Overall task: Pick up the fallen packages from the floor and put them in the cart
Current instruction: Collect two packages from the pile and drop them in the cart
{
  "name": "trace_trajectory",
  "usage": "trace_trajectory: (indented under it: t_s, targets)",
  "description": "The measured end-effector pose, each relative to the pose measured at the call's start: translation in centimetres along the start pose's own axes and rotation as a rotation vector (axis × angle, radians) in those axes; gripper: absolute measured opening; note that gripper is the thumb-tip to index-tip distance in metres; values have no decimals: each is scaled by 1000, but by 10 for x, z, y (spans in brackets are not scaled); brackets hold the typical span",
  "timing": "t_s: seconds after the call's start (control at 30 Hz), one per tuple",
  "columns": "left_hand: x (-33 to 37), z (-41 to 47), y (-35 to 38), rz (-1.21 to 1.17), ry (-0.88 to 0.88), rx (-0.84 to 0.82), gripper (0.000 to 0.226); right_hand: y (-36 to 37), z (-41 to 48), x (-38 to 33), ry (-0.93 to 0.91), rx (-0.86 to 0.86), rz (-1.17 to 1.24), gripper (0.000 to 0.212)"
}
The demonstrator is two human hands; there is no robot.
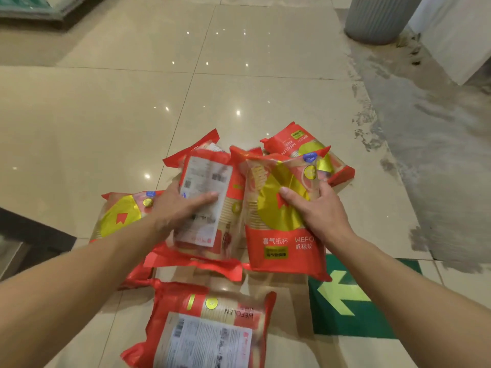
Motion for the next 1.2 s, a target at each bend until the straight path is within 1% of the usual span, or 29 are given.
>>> trace_trajectory:
  t_s: [0.03,0.1,0.2,0.23,0.3,0.4,0.43,0.53,0.57,0.63,0.67,0.73,0.77,0.87,0.9,0.93,1.0,1.07,1.13,1.17,1.2]
  targets:
    - [14,-11,-5,-41,4,23,67,-10,-8,-12,7,13,-2,60]
    - [49,-39,-18,-99,8,51,74,-33,-27,-44,34,40,-9,66]
    - [125,-98,-34,-147,5,49,87,-76,-65,-115,52,84,10,64]
    - [156,-121,-38,-165,10,39,87,-91,-80,-144,61,92,24,61]
    - [226,-171,-49,-189,31,18,80,-123,-113,-209,70,115,50,53]
    - [344,-256,-71,-167,66,-22,63,-178,-174,-318,90,143,81,52]
    - [384,-284,-78,-156,77,-47,59,-198,-197,-354,88,154,88,54]
    - [492,-363,-104,-169,98,-108,54,-255,-264,-457,92,203,114,77]
    - [523,-385,-112,-169,114,-118,51,-272,-286,-489,82,216,130,77]
    - [577,-426,-123,-167,152,-131,43,-301,-333,-547,58,253,152,56]
    - [603,-445,-128,-161,175,-139,40,-313,-356,-573,41,287,163,51]
    - [646,-477,-134,-143,226,-174,44,-330,-398,-614,12,372,184,56]
    - [665,-491,-135,-140,256,-198,45,-337,-419,-631,-2,421,193,59]
    - [713,-530,-136,-86,372,-308,35,-350,-483,-668,-18,561,208,50]
    - [726,-543,-134,-65,402,-343,34,-353,-504,-675,-10,597,214,51]
    - [738,-556,-131,-40,431,-379,35,-356,-525,-681,-6,629,224,52]
    - [757,-579,-120,-17,486,-435,38,-362,-568,-686,-3,699,263,45]
    - [774,-601,-102,8,529,-506,32,-368,-610,-687,-14,793,286,41]
    - [784,-626,-77,58,579,-607,25,-371,-656,-683,-3,895,298,43]
    - [788,-641,-62,68,596,-660,24,-372,-680,-679,14,948,312,47]
    - [791,-654,-45,71,607,-707,23,-373,-705,-677,26,999,317,58]
Point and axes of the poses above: each hand's wrist, its own z-axis towards the middle knuckle, its own y-axis out of the palm, x = y × z, the point moved 1 cm from there along z, towards the middle knuckle, and after that the axes turned 10 degrees about -x, right-handed, at the moved point
